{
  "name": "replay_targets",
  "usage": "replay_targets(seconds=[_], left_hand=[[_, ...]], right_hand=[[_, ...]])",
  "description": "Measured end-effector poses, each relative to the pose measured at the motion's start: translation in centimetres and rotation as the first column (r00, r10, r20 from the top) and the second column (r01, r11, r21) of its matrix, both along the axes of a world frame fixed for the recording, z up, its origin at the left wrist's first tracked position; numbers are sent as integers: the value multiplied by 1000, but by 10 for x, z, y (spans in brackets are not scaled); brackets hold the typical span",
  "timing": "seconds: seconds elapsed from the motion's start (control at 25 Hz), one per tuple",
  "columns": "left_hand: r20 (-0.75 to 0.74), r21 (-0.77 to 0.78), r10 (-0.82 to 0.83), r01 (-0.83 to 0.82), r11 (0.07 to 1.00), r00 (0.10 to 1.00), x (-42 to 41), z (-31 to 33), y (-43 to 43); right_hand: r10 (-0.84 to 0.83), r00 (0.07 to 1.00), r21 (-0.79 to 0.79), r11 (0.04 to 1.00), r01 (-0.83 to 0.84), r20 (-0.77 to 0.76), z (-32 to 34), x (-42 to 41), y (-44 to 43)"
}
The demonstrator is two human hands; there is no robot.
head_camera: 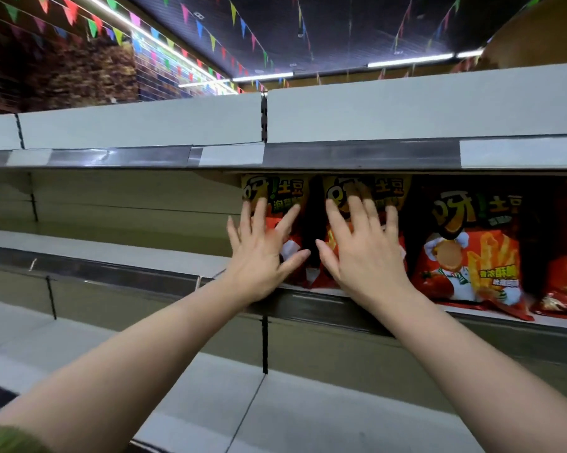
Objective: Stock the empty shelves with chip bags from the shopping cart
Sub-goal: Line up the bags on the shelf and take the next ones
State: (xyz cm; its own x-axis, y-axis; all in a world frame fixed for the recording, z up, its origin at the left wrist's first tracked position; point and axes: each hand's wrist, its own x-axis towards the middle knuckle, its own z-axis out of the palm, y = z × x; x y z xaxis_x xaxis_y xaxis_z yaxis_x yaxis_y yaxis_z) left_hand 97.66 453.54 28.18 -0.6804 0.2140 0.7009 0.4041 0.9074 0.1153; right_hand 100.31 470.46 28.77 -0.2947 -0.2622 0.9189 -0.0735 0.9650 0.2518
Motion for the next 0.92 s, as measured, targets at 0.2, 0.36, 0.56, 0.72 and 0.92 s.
replay_targets(seconds=[0.2, 0.36, 0.56, 0.72, 0.92], left_hand=[[-59, 104, -82, 88, 991, 995, 63, -40, -11], [38, 152, 116, -121, 981, 992, 126, -91, -48], [233, 163, 390, -432, 887, 891, 213, -135, -97], [337, 201, 520, -600, 775, 785, 287, -166, -128], [423, 286, 607, -734, 615, 673, 341, -188, -163]], right_hand=[[424, 902, -4, 905, -426, -87, -21, 29, -42], [661, 751, -26, 750, -661, -8, -65, 55, -94], [820, 568, -119, 573, -811, 75, -120, 90, -162], [891, 420, -203, 449, -870, 174, -148, 141, -210], [921, 266, -278, 345, -896, 286, -173, 178, -256]])
